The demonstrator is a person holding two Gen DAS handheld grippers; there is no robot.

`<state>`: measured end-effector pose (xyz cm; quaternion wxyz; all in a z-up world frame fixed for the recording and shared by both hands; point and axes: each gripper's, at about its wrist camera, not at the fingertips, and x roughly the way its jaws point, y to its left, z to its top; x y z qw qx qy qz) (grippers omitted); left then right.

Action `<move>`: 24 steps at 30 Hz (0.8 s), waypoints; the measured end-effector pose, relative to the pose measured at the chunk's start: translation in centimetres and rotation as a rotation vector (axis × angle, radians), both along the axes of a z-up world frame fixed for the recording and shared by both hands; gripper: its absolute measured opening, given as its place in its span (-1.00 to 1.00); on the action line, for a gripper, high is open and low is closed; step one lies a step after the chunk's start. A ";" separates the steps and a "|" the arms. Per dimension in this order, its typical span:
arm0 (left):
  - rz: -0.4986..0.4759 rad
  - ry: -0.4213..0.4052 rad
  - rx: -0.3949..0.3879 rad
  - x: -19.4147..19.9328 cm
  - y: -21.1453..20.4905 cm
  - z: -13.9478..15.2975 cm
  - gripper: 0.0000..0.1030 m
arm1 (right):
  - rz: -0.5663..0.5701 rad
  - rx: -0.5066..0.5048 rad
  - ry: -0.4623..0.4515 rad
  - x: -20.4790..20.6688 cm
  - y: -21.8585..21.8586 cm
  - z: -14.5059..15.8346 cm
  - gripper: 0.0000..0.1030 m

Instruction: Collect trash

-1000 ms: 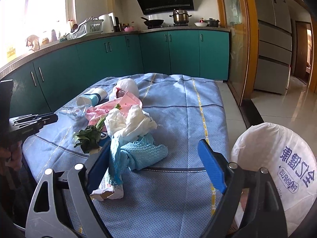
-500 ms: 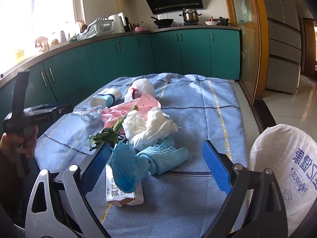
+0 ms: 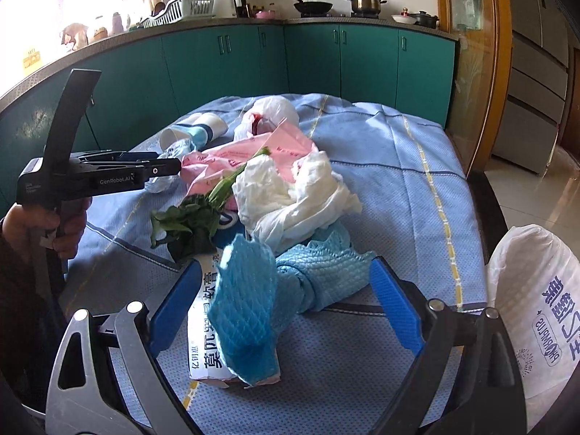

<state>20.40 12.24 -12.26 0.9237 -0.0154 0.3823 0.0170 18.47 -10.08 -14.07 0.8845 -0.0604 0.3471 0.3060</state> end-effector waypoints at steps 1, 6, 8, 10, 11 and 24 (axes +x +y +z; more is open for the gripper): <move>-0.005 -0.004 0.004 -0.2 -0.1 0.1 -0.16 | 0.005 -0.001 0.006 0.0 0.1 -0.1 0.64; -0.026 -0.014 0.010 -1.2 -0.1 0.3 -0.42 | 0.016 0.014 0.013 -0.3 0.0 -0.1 0.25; -0.030 -0.017 0.002 -1.7 -0.1 0.3 -0.60 | 0.005 0.024 0.014 -0.2 -0.3 0.0 0.04; -0.028 -0.026 -0.001 -2.1 -0.2 0.5 -0.71 | -0.003 0.028 0.013 -0.2 -0.6 0.1 -0.11; -0.031 -0.027 -0.004 -2.3 -0.2 0.5 -0.73 | -0.006 0.029 0.012 -0.2 -0.7 0.1 -0.19; -0.049 -0.100 0.028 -7.3 -1.9 2.8 -0.90 | -0.058 0.015 -0.060 -0.7 -2.7 1.3 -0.51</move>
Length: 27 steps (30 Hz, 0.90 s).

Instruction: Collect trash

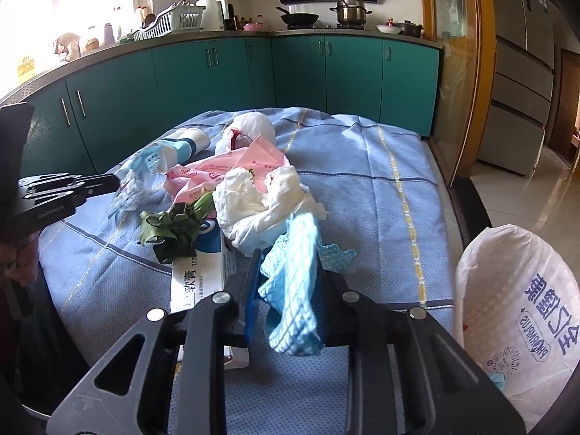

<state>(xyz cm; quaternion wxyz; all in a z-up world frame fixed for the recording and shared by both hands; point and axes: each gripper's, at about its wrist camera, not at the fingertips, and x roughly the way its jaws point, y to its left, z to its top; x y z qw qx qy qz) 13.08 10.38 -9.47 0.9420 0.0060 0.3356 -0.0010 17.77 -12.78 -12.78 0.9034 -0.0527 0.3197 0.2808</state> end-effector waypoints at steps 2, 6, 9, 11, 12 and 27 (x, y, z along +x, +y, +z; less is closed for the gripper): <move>-0.002 -0.017 -0.003 -1.1 -0.1 0.6 -0.91 | -0.006 0.008 -0.014 -0.1 -0.2 0.3 -0.52; -0.004 -0.052 0.004 -2.6 -0.4 1.9 -0.91 | -0.016 0.024 -0.041 -0.5 -0.7 0.8 -0.52; 0.003 -0.086 0.004 -3.5 -0.3 3.1 -0.91 | -0.018 0.032 -0.056 -0.7 -0.8 1.1 -0.53; 0.013 -0.108 0.009 -3.9 -0.3 3.7 -0.91 | -0.020 0.036 -0.065 -0.8 -0.8 1.2 -0.53; 0.017 -0.120 0.008 -4.1 -0.2 4.0 -0.91 | -0.023 0.038 -0.071 -0.8 -0.9 1.3 -0.53; 0.024 -0.198 -0.013 -5.5 -0.7 6.2 -0.91 | -0.067 0.077 -0.111 -1.4 -2.7 2.3 -0.53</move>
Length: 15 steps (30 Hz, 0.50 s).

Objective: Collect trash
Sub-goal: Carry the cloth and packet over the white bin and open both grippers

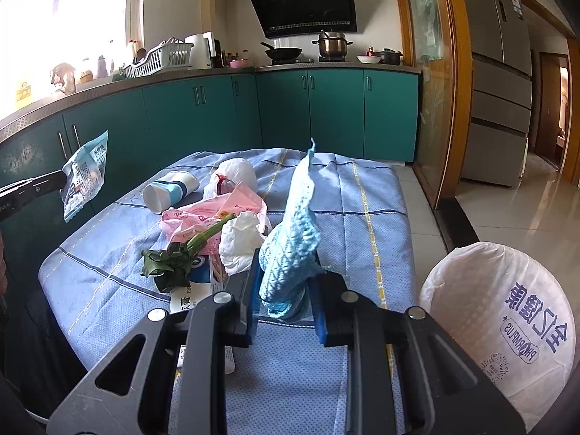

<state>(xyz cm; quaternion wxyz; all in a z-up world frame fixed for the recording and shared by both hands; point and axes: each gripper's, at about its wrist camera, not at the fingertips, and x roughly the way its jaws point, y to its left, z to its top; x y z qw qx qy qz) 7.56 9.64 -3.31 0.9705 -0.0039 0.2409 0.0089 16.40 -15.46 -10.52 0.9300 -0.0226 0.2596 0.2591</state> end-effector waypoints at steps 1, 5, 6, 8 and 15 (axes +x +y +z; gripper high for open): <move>-0.006 -0.008 0.006 0.0 -0.5 0.2 -0.91 | 0.000 -0.001 -0.003 -0.1 -0.1 0.0 -0.53; -0.046 -0.024 0.004 0.6 -2.2 0.5 -0.91 | -0.015 -0.010 -0.046 -0.8 -0.6 0.5 -0.53; -0.066 -0.028 0.002 0.9 -3.0 0.6 -0.91 | -0.028 -0.014 -0.066 -1.1 -1.0 0.8 -0.53; -0.095 -0.034 0.002 1.3 -4.3 0.8 -0.91 | -0.063 -0.026 -0.096 -1.7 -2.0 1.3 -0.53; -0.277 -0.039 0.004 4.3 -11.6 1.2 -0.91 | -0.308 -0.016 -0.183 -5.5 -10.9 3.3 -0.53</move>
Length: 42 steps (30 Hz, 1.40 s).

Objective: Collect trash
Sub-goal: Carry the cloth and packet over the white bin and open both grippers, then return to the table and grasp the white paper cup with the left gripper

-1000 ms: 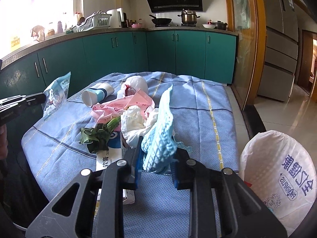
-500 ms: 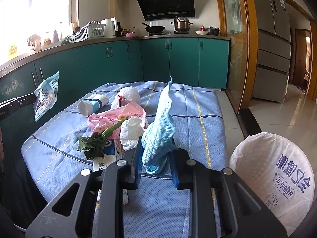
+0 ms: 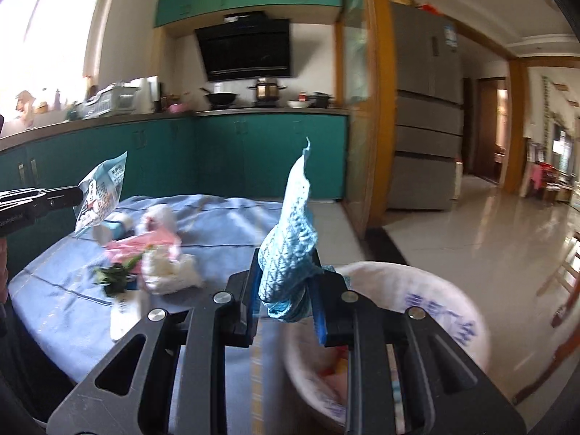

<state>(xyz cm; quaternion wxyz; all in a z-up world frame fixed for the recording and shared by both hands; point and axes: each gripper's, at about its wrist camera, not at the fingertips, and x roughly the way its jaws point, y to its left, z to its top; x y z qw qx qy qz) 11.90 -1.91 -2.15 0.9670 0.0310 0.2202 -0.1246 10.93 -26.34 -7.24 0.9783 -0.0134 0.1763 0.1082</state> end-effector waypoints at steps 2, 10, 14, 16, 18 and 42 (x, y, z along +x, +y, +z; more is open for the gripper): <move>-0.049 0.017 -0.010 1.2 -2.2 -0.3 -0.91 | -0.081 0.004 0.030 0.4 -2.6 -0.6 -0.53; -0.309 0.137 -0.017 6.6 -14.2 -3.1 -0.91 | -0.196 0.190 0.130 1.9 -8.7 -2.8 -0.52; -0.390 0.197 -0.026 8.7 -17.8 -5.2 -0.78 | -0.221 0.168 0.157 2.5 -9.0 -3.4 -0.53; -0.422 0.225 -0.004 9.5 -19.4 -6.4 -0.09 | -0.230 0.164 0.168 2.7 -9.1 -3.5 -0.52; -0.414 0.218 0.007 9.6 -19.7 -6.7 0.05 | -0.242 0.172 0.186 3.2 -9.3 -3.8 -0.52; 0.497 0.043 0.026 1.1 13.6 -2.8 0.34 | 0.364 -0.018 0.220 7.4 10.9 -0.9 0.46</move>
